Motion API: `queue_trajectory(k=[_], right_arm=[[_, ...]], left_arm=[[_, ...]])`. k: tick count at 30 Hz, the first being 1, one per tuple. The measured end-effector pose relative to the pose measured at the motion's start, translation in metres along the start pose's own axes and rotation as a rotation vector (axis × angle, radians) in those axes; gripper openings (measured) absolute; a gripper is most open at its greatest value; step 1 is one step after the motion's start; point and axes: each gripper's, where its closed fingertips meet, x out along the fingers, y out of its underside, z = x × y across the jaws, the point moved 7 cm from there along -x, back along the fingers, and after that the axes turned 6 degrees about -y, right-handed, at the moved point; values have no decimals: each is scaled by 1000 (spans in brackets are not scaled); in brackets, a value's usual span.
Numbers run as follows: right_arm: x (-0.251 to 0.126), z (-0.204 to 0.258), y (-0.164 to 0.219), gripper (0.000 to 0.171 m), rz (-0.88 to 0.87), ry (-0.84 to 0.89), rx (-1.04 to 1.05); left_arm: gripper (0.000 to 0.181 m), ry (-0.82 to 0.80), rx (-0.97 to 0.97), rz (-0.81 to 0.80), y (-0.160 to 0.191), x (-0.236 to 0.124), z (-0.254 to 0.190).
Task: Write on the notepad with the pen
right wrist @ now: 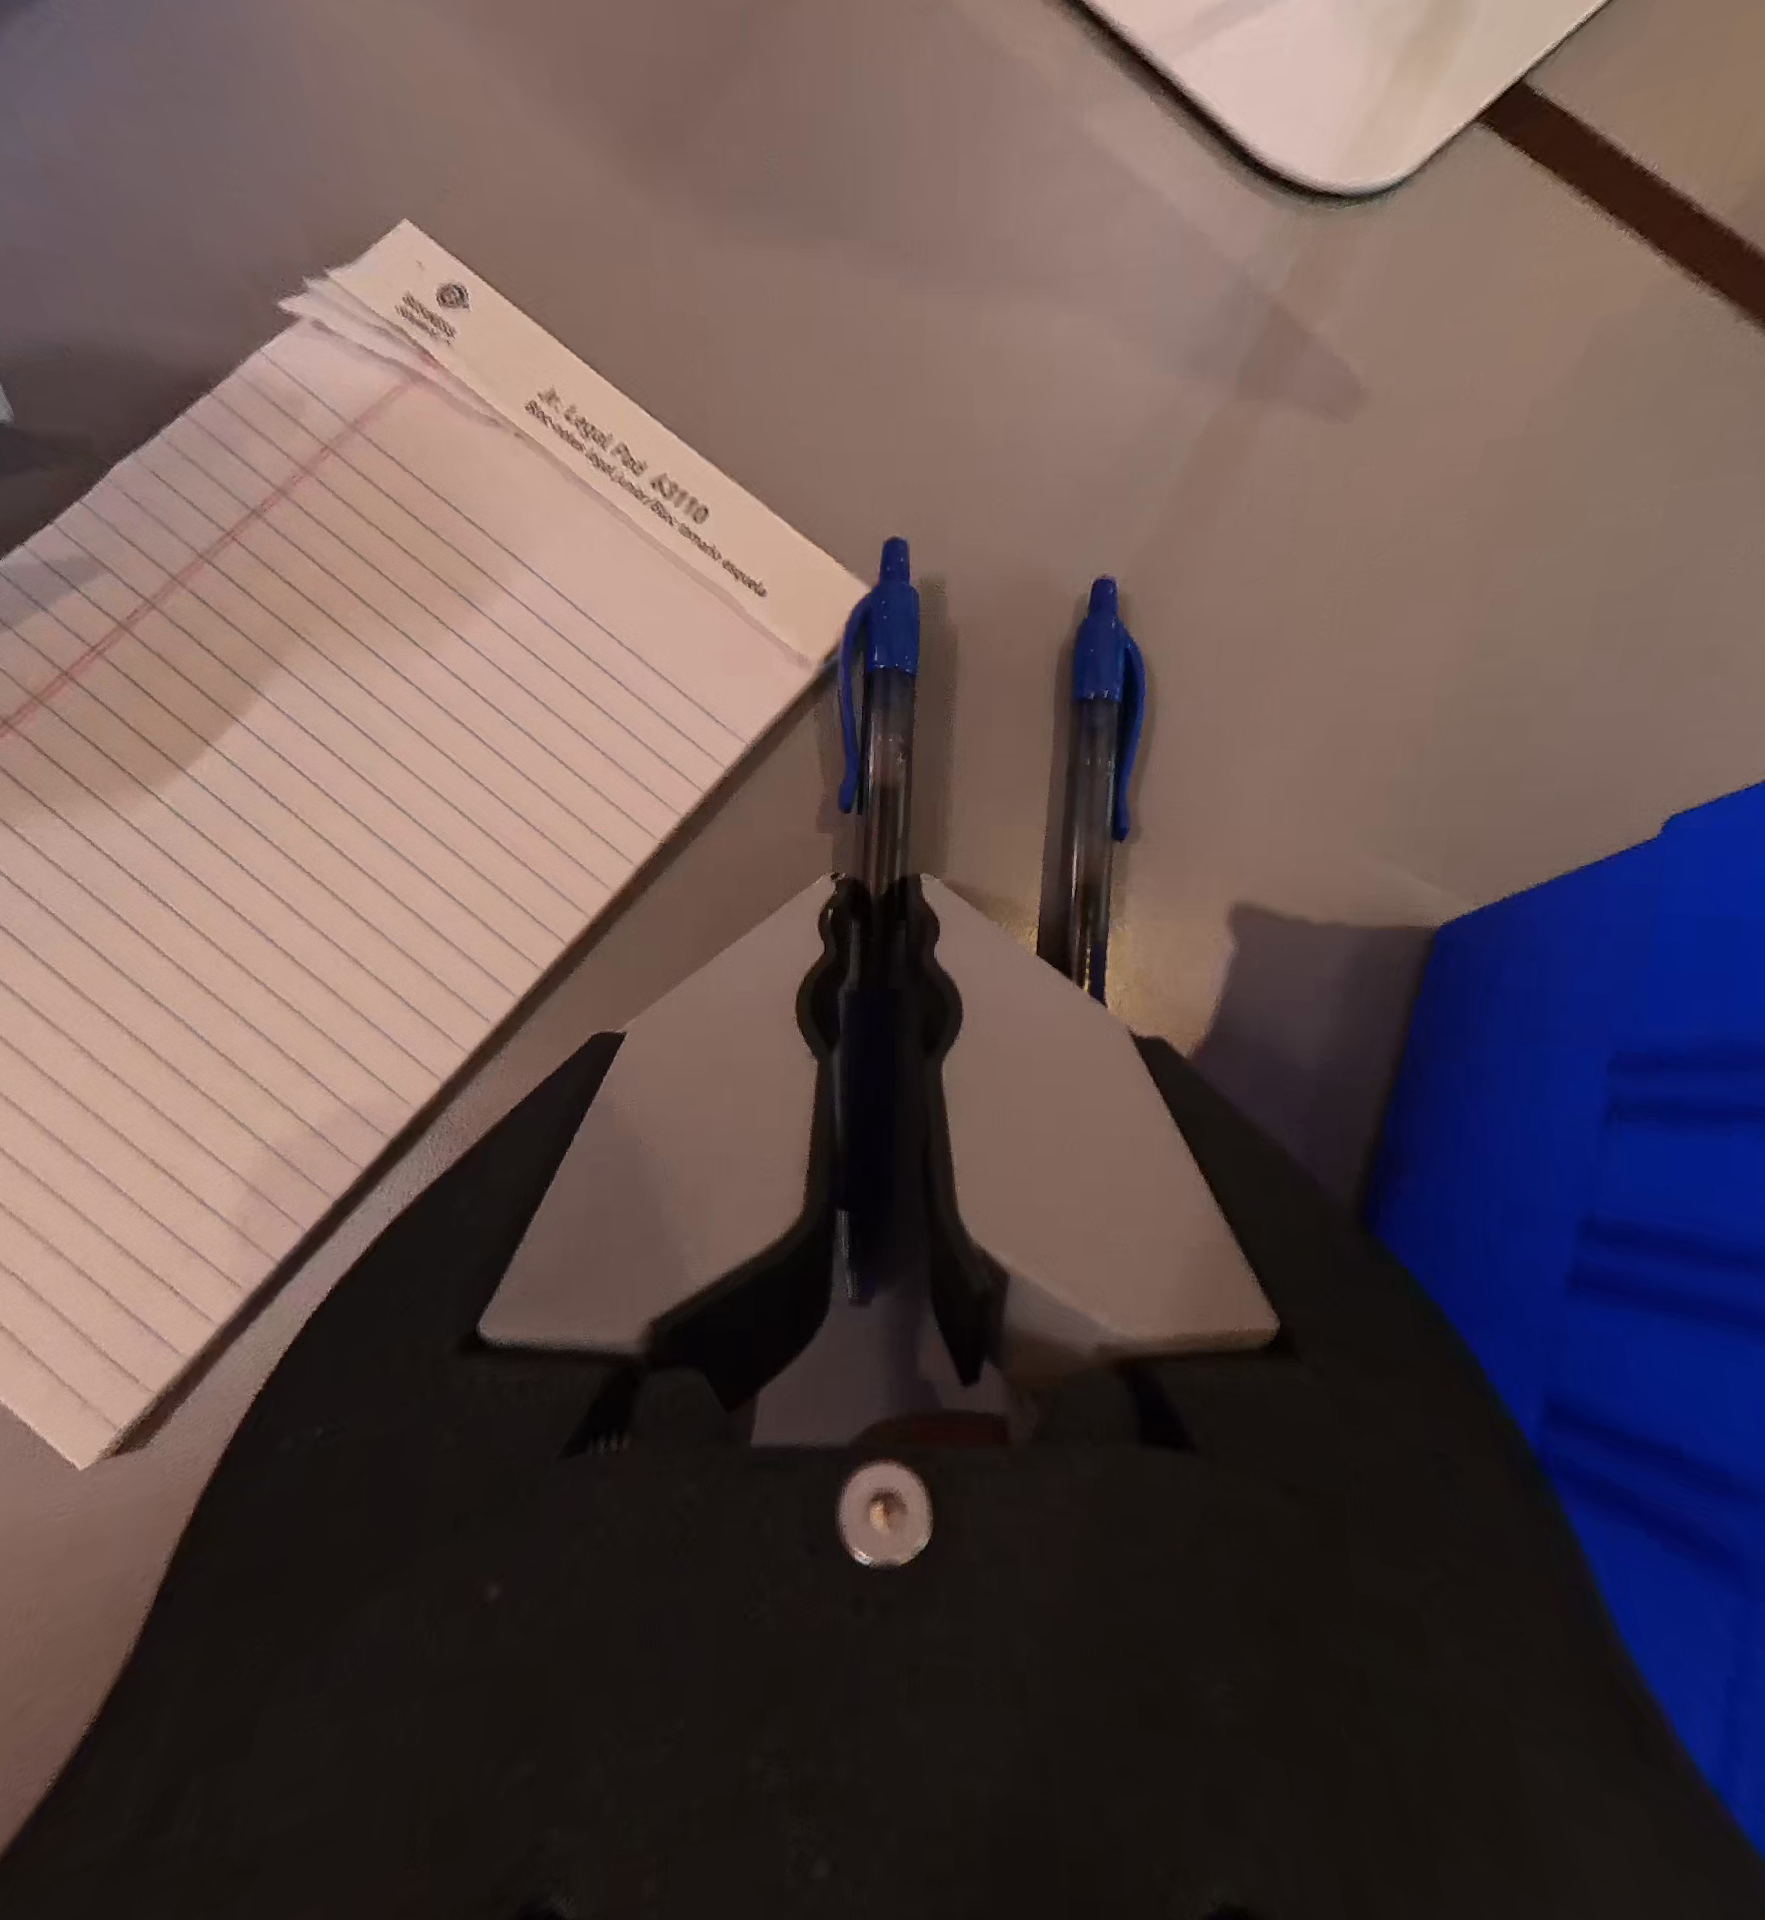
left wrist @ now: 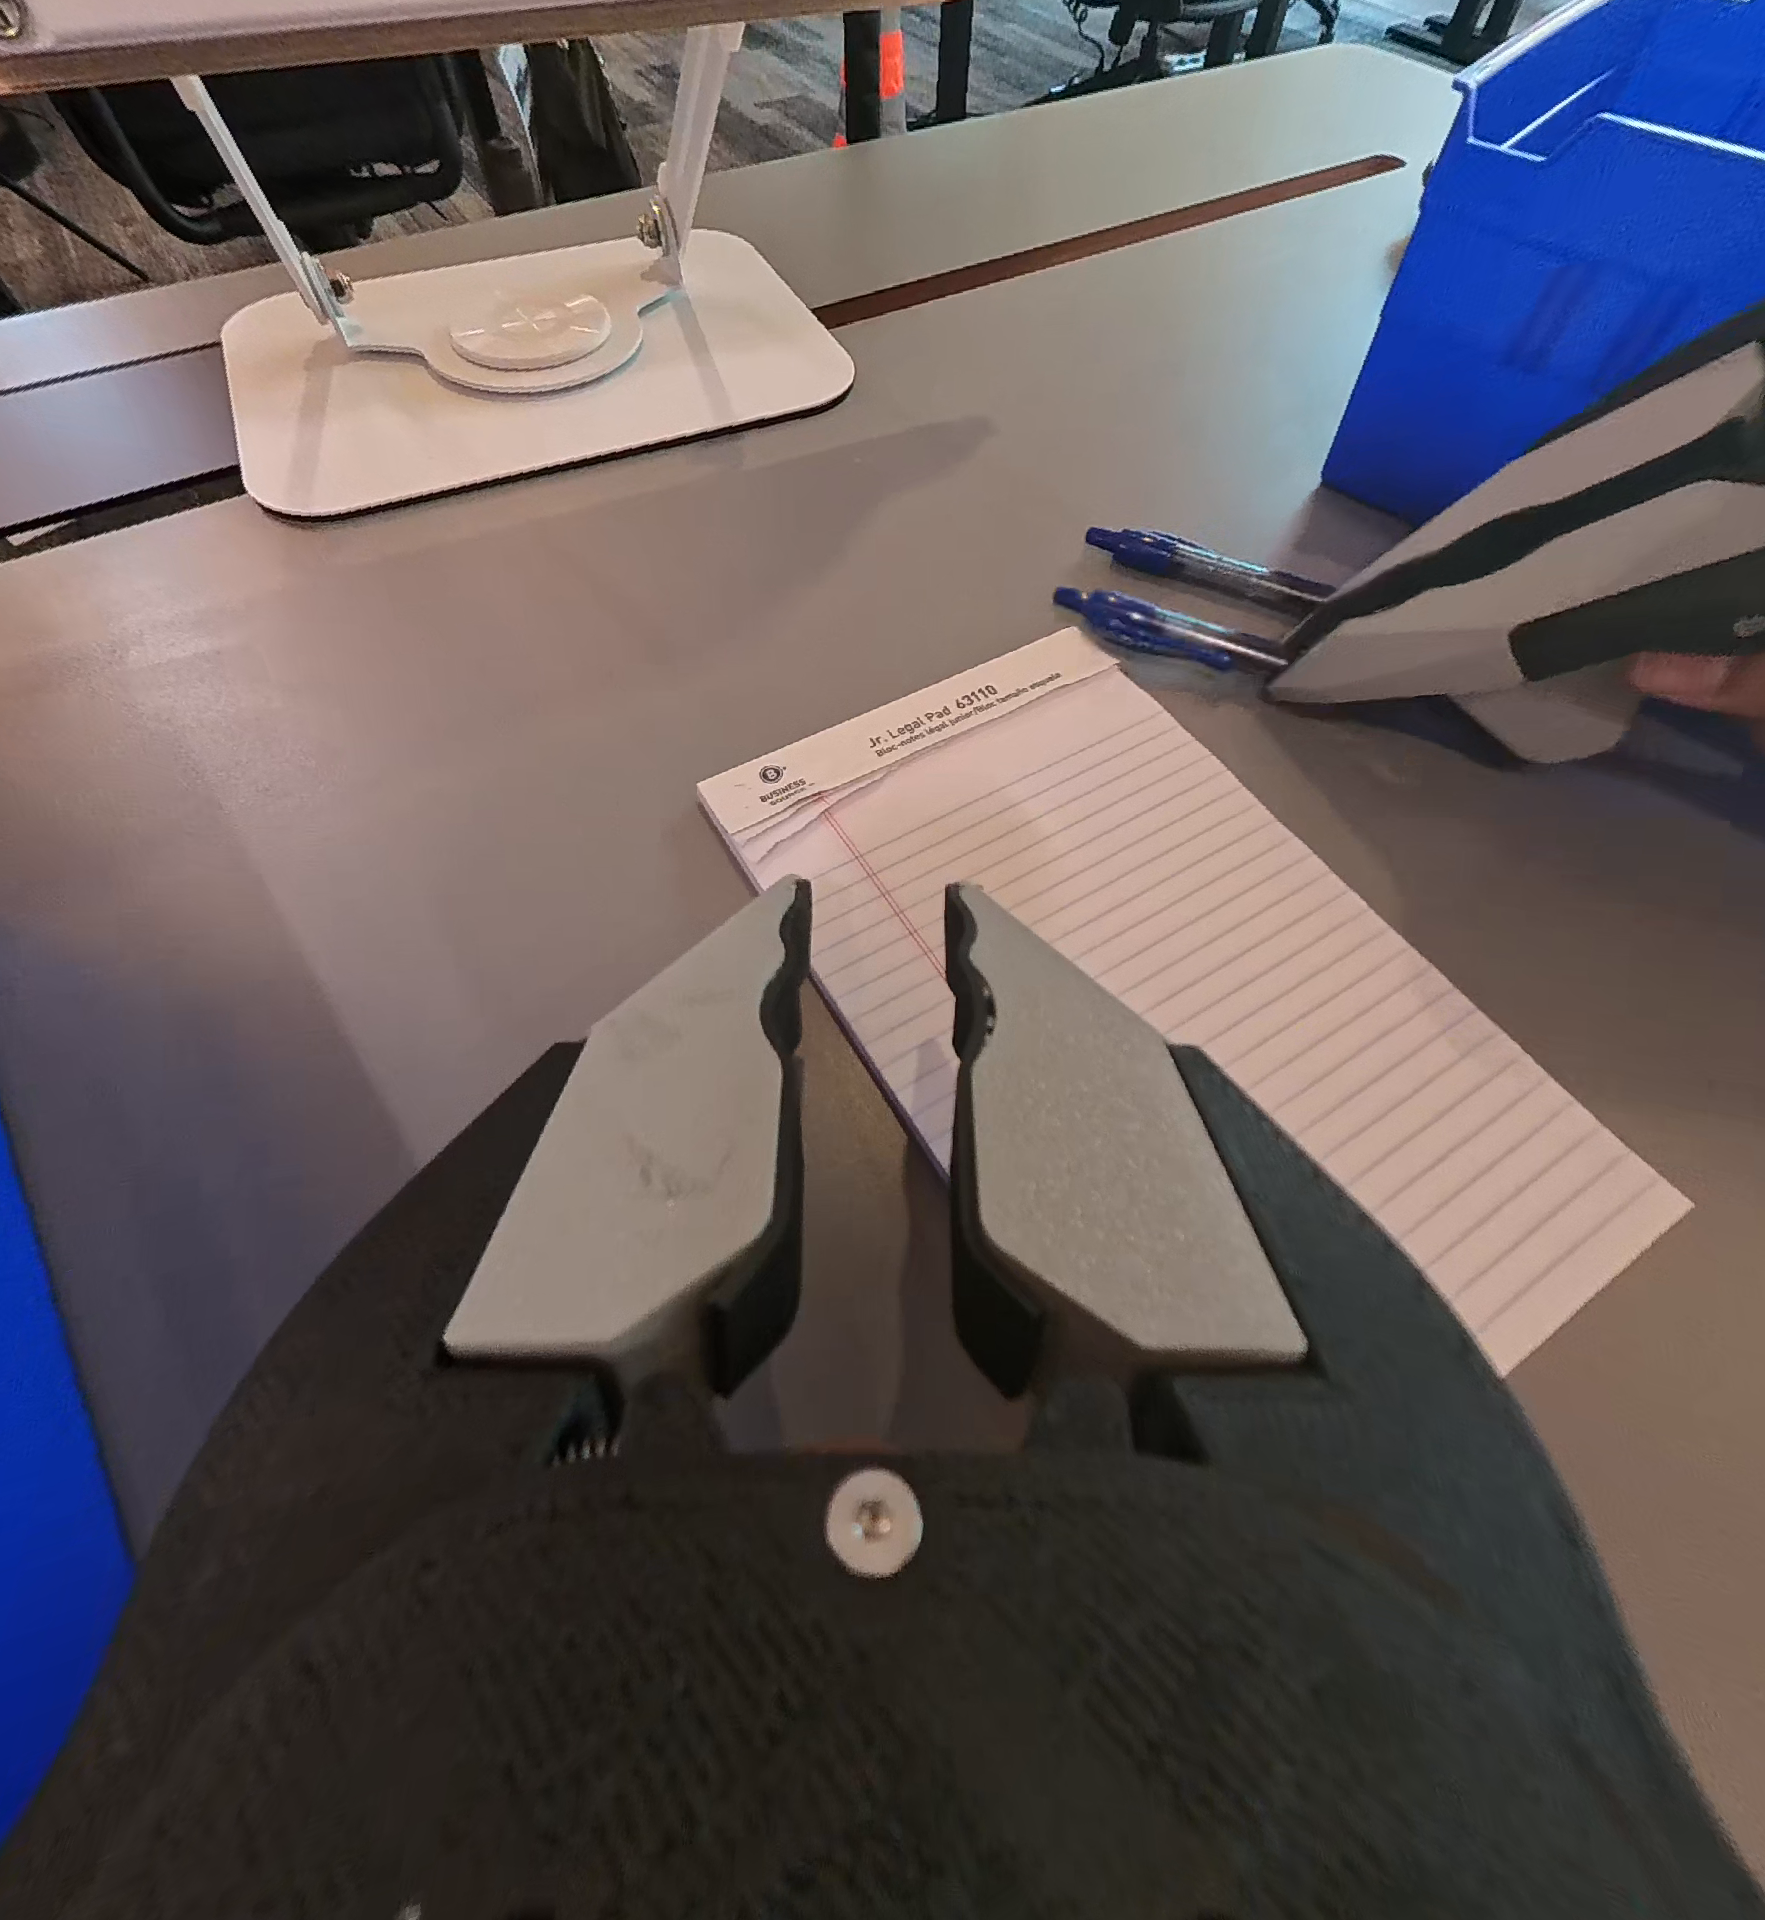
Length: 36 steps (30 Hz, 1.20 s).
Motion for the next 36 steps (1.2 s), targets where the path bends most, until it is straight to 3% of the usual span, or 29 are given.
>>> queue_trajectory(k=[5, 11, 23, 36], right_arm=[[-22, 13, -21, 6, -207, -80, 28], [-46, 31, -38, 6, -420, -297, 105], [-47, 51, -43, 6, -491, -622, 205], [-50, 71, -48, 6, -536, -749, 202]], left_arm=[[23, 36, -14, -11, 0, -2, -2], [32, 243, -92, -65, -5, -8, -16], [47, 490, -172, -144, -14, -18, -33], [66, 639, -263, -169, -18, -20, -43]])
